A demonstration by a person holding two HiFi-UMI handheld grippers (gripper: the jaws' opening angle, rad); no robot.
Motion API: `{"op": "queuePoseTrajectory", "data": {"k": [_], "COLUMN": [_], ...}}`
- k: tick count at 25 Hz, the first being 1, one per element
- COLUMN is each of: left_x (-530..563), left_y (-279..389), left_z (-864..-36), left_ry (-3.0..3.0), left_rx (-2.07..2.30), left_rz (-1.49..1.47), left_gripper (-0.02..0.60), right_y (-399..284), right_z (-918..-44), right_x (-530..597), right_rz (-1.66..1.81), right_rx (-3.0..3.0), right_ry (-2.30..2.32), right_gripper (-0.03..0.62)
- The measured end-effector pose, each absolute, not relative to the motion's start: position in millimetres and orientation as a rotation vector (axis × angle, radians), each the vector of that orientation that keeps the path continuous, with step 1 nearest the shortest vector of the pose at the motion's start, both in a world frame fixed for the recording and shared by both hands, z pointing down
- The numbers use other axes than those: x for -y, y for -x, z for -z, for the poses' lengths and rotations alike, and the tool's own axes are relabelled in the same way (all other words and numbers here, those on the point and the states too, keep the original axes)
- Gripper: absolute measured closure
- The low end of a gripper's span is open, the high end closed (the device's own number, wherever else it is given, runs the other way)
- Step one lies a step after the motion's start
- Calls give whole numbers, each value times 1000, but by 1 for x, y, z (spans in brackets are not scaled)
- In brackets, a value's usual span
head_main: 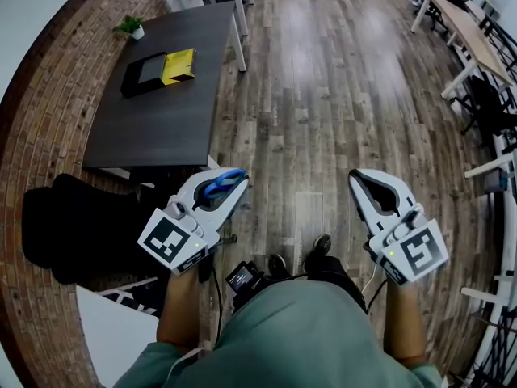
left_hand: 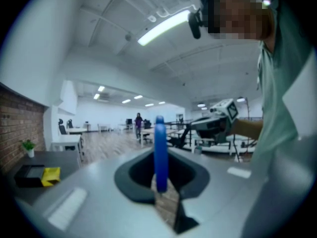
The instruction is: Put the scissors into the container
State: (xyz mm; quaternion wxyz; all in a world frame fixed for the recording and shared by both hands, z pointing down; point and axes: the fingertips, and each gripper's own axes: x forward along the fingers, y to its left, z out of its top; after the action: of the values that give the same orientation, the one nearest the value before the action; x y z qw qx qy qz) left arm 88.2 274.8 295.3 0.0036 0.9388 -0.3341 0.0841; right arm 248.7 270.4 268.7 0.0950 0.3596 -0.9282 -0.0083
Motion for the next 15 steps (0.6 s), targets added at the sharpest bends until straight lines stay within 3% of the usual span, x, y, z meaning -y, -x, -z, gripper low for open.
{"op": "queuePoseTrajectory", "data": {"k": [15], "left_x": [-102], "left_y": [-123], "left_z": [-307], "left_ry": [-2795], "left_rx": [1302], "left_rz": [-372], "left_gripper": [541], "right_y": [-287], "right_z": [-292], "right_x": [-72], "right_rz": [-36], "right_rx": [2890], "right_ry": [-816], "right_gripper": [588]}}
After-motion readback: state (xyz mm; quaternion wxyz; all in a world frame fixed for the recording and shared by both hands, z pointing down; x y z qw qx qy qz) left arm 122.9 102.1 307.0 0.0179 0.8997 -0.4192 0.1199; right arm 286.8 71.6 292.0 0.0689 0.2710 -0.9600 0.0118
